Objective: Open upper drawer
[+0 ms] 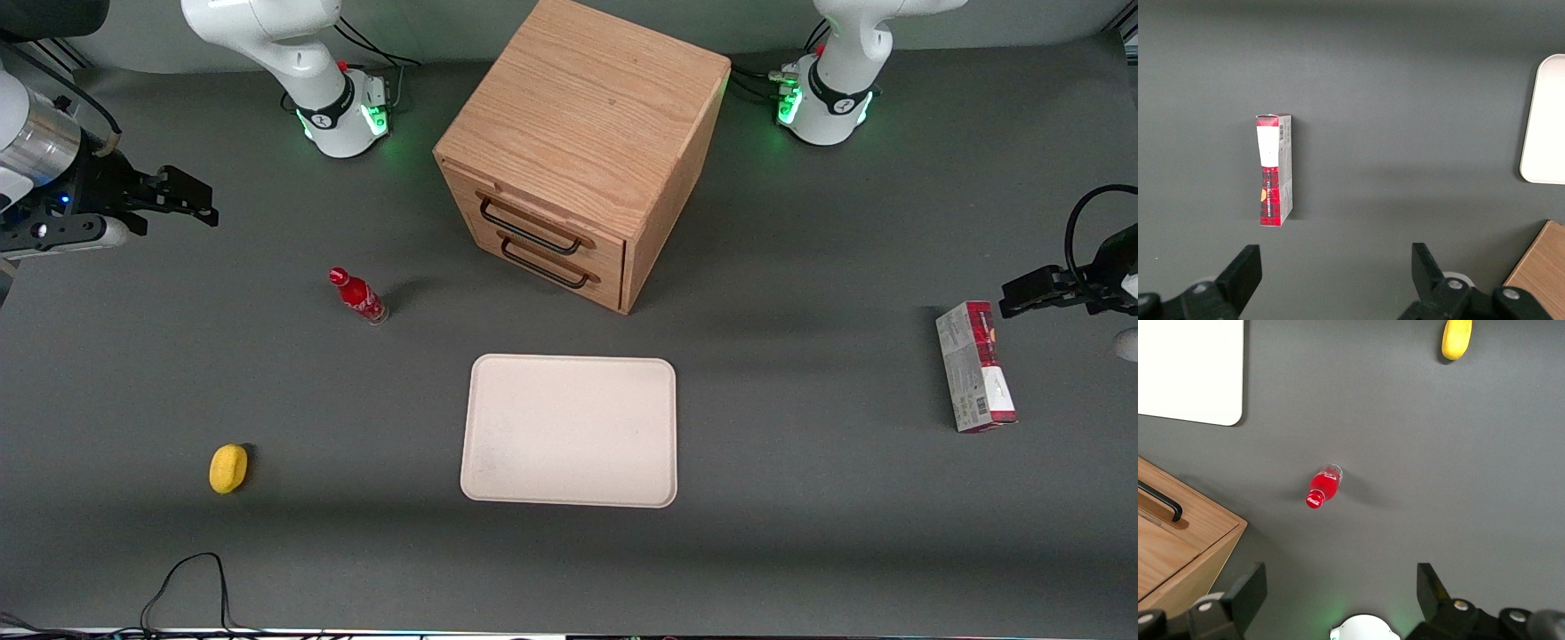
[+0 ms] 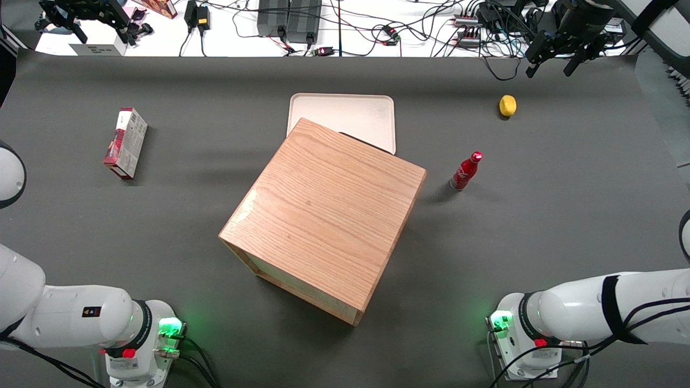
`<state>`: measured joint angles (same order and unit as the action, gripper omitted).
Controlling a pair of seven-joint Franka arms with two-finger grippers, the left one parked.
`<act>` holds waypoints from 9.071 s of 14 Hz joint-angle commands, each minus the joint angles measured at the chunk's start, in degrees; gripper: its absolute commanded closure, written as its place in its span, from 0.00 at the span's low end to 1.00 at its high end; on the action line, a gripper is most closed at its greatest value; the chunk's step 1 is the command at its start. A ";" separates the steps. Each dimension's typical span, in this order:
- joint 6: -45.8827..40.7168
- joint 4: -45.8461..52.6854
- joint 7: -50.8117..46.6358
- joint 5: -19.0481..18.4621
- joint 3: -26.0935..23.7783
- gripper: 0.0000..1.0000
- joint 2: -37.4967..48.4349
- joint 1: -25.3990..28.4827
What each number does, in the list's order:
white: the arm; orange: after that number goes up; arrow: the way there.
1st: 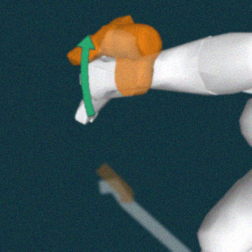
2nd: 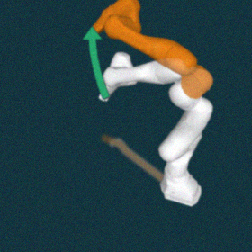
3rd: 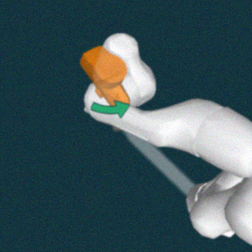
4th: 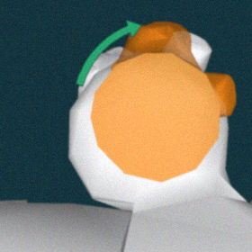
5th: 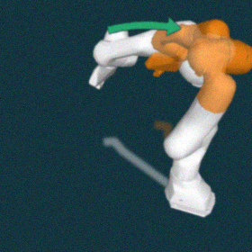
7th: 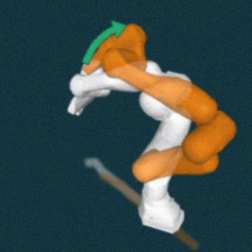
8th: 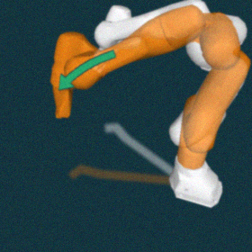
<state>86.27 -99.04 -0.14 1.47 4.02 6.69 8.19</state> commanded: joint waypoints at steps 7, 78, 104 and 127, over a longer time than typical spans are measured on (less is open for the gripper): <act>-1.63 2.18 1.02 -0.76 -0.68 0.00 -1.50 -0.63; 11.46 14.49 16.40 6.88 -10.79 0.00 -32.18 23.01; 16.30 20.11 19.82 5.04 -9.56 0.00 -35.78 14.31; 12.69 19.67 19.12 4.86 -10.09 0.00 -35.78 16.24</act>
<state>98.79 -79.59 18.61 7.13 -5.93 -28.97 24.55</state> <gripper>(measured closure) 0.000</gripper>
